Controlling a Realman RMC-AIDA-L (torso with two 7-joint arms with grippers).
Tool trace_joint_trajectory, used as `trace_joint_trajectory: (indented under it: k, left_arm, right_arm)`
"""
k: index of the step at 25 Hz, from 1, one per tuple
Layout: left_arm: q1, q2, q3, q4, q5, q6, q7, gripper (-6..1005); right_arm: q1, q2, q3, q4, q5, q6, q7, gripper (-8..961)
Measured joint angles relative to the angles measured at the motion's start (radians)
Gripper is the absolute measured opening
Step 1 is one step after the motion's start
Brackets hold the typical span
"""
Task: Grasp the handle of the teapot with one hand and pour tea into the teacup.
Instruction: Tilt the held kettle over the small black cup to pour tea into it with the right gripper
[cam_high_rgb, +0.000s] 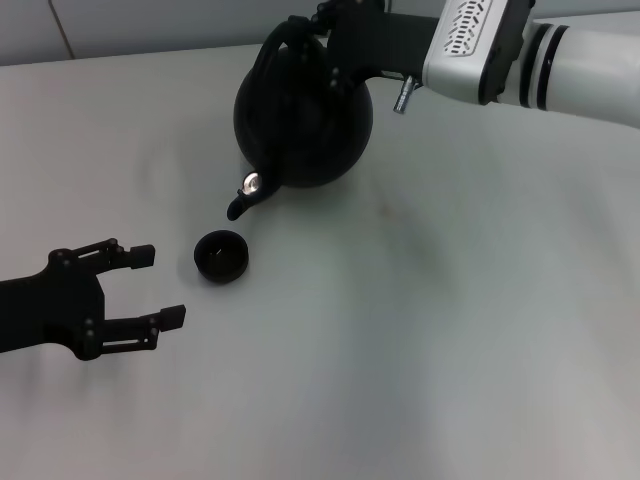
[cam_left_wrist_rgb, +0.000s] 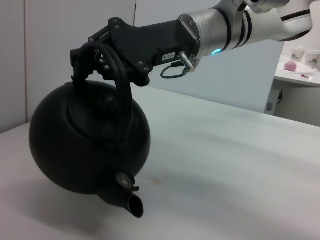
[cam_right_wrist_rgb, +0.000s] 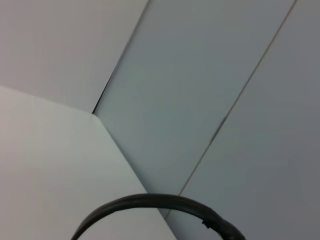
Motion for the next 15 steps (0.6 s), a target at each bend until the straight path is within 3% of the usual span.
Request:
trace_joint_trajectory:
  k: [15]
  left_arm:
    - [-0.005,0.000,0.000,-0.006,0.000,-0.039,-0.010,860]
  right_arm:
    - [0.011,0.003,-0.074,-0.028,0.003,0.007,0.000,88]
